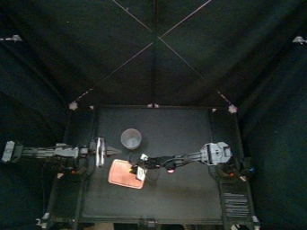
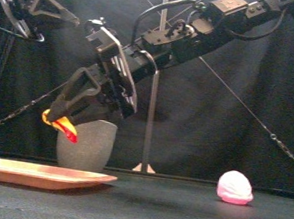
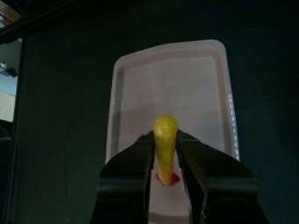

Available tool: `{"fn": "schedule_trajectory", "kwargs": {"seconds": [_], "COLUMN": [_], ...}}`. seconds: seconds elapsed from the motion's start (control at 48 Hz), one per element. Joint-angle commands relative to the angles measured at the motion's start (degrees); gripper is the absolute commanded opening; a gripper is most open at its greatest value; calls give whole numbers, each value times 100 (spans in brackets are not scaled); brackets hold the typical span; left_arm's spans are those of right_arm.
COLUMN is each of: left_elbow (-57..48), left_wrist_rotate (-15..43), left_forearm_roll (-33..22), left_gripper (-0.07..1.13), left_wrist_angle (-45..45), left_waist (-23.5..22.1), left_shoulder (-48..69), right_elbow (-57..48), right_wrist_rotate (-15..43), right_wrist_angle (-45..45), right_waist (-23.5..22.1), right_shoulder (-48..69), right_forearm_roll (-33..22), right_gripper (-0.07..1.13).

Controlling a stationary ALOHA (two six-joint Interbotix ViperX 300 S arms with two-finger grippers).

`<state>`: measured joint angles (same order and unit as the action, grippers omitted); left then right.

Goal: Pick the shrimp then place it on the pink plate
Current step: Drop shrimp on the pink plate and return to neutral

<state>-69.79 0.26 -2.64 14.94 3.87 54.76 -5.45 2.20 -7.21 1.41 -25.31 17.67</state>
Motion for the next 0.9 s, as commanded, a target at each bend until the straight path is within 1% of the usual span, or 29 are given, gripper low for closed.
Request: {"fn": "schedule_trajectory", "kwargs": {"seconds": [0.021,0.167,0.292,0.5,0.667,0.771,0.896], "left_elbow": [70,62,62,62,53,44,18], "left_wrist_rotate": [9,9,9,9,9,9,9], "left_forearm_roll": [18,18,18,18,18,18,18], "left_gripper": [2,2,2,2,2,2,2], "left_wrist_angle": [44,44,44,44,44,44,44], "left_waist": [26,35,44,44,44,44,44], "left_shoulder": [-26,-26,-26,-26,-26,-26,-26], "right_elbow": [237,246,264,229,-18,-290,-809], "right_wrist_rotate": [-26,0,0,0,0,-9,-9], "right_wrist_angle": [35,70,70,70,114,378,905], "right_waist": [0,0,9,-9,-26,-35,-70], "right_shoulder": [88,53,44,88,334,580,967], "right_forearm_roll": [-35,-149,-158,-176,-185,-185,-185], "right_gripper": [61,78,87,88,88,88,88]}}
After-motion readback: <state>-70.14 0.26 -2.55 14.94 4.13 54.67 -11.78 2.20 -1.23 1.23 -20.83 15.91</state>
